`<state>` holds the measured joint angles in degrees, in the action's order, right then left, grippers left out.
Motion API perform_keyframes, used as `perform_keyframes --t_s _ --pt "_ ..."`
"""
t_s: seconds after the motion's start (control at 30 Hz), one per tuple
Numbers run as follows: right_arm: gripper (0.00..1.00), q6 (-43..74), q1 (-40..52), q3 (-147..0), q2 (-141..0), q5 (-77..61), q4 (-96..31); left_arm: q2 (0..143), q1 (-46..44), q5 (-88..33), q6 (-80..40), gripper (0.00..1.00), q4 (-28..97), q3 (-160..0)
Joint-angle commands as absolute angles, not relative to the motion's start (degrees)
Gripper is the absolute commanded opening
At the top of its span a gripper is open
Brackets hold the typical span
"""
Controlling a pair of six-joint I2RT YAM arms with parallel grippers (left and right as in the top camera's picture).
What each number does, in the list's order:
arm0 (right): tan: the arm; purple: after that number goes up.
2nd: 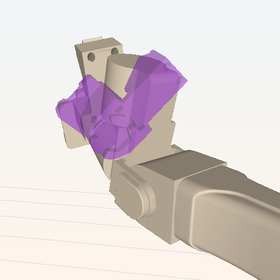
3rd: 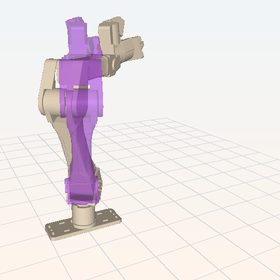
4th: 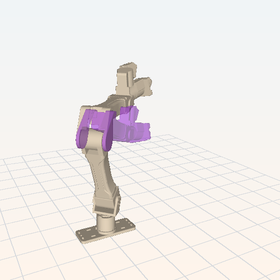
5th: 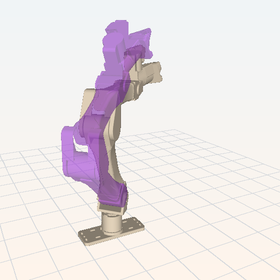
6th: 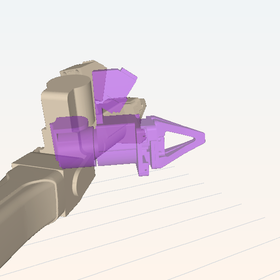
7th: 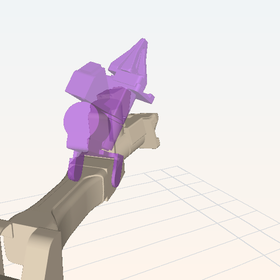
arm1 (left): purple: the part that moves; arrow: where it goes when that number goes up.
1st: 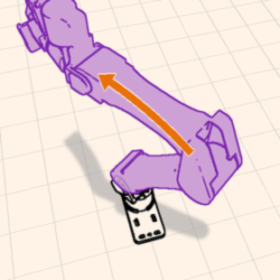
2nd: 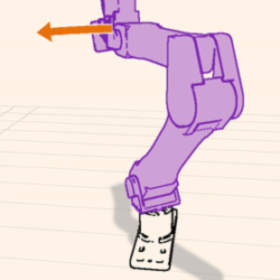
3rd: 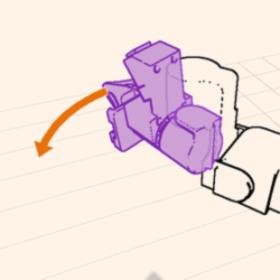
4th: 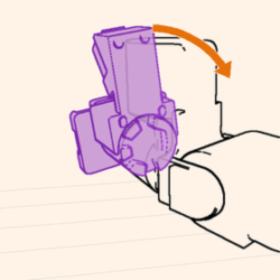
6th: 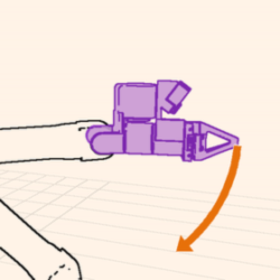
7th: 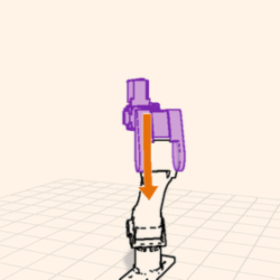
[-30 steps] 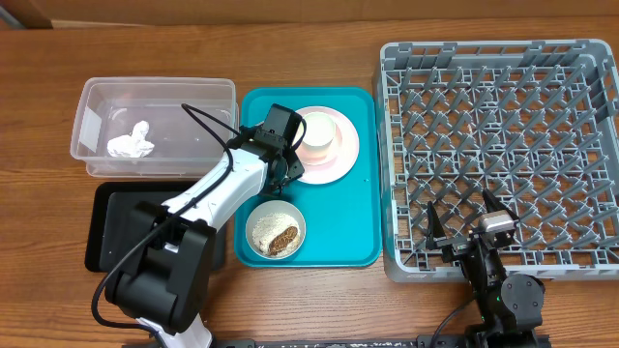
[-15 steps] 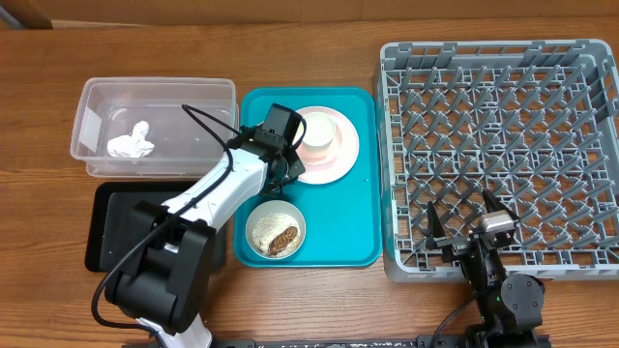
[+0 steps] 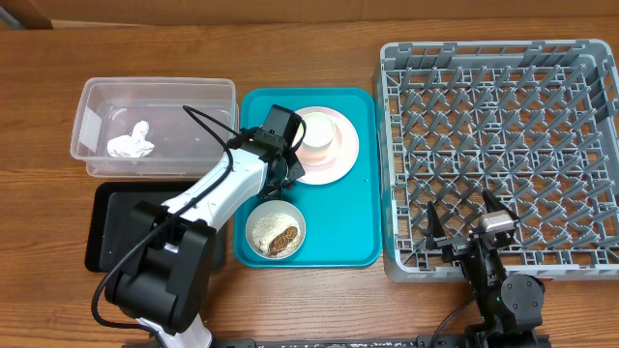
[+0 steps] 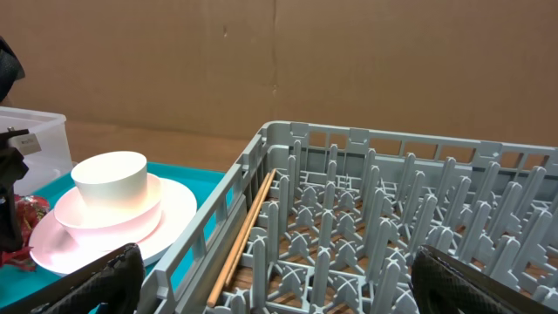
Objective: Sort waste into correct bins and load items into the dishwasher
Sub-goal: 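Carry the red wrapper to the clear bin and release it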
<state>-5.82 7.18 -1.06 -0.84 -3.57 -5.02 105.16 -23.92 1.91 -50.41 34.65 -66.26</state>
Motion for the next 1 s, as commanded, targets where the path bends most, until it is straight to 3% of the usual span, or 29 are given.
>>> perform_keyframes --t_s 0.0,0.4,0.73,0.97 --pt "1.0 -5.8 7.5 -0.4 -0.2 -3.0 -4.6 103.1 -24.0 1.6 -48.3 0.04 34.7 -67.4" --pt "1.0 -5.8 7.5 -0.4 -0.2 -3.0 -4.6 90.9 -24.0 3.8 -44.7 0.04 36.1 -67.4" --pt "1.0 -5.8 7.5 -0.4 -0.2 -3.0 -4.6 84.3 -23.9 31.0 -44.8 0.04 35.7 -67.4" --pt "1.0 -5.8 7.5 -0.4 -0.2 -3.0 -4.6 84.4 -19.4 34.5 -44.8 0.04 35.9 -67.4"
